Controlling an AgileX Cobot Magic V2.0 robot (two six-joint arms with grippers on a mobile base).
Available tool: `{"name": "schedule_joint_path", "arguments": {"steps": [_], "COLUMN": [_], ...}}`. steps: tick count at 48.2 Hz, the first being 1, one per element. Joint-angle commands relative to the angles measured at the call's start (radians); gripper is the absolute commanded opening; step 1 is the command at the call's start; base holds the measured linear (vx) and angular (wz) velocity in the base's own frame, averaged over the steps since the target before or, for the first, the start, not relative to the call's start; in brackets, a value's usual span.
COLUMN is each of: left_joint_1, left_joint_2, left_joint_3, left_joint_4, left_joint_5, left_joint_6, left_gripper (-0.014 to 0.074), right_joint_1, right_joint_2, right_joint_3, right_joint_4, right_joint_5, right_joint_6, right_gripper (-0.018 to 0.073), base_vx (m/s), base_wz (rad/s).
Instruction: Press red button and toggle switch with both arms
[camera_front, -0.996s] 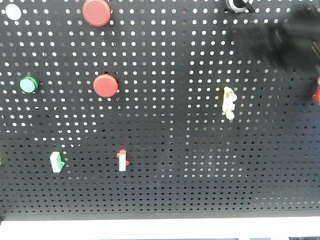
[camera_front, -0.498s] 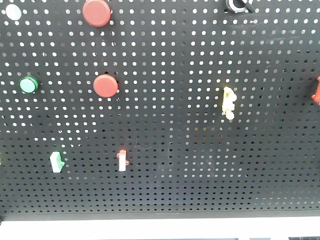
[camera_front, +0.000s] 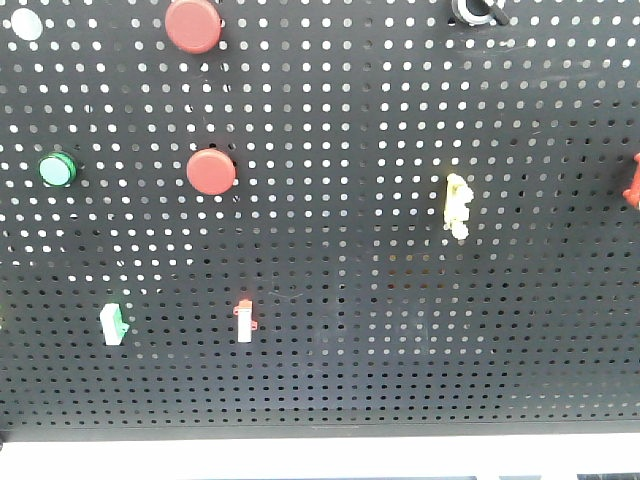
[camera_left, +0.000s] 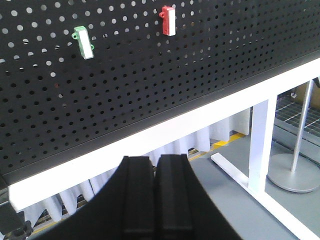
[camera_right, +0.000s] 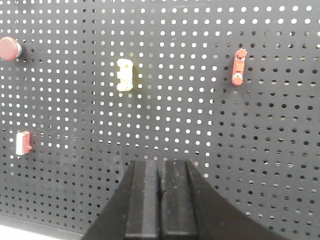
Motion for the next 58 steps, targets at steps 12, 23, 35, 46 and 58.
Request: {"name": "schedule_joint_path", "arguments": {"steps": [12,23,35,46,58], "left_joint_1": [-0.003,0.025,0.192,0.201,0.201], "left_joint_2": [0.013,-0.007,-0.147,-0.169,-0.169], "left_joint_3": [-0.027,0.004,0.231,0.356,0.356], "left_joint_4": [-0.014,-0.011,0.101,0.161,0.173], "left_joint_5": [-0.079,-0.08,-0.262,-0.39,-0.387], "left_joint_6": [-0.009,-0.009,-0.032,-0.206,-0.232], "left_gripper": [0.0002,0.0002,0.0002,0.0002,0.0002], "right_joint_1": [-0.004,-0.004,-0.005,-0.005,-0.005], "right_joint_2": [0.01,0.01,0.01,0.01,0.01], "right_joint_3": [-0.026,-0.026,-0.026,-0.026,-0.026], "right_joint_4": [0.005,0.005,0.005,0.005,0.005], "right_joint_5": [-0.041,-0.041,-0.04,-0.04,-0.04], "right_joint_6": [-0.003,-0.003,-0.003,-0.003,-0.003], "right_gripper": [-0.0003,-0.0003,-0.0003,-0.0003,-0.0003], "base_vx": [0.0,0.0,0.0,0.0,0.0], "base_wz": [0.0,0.0,0.0,0.0,0.0]}}
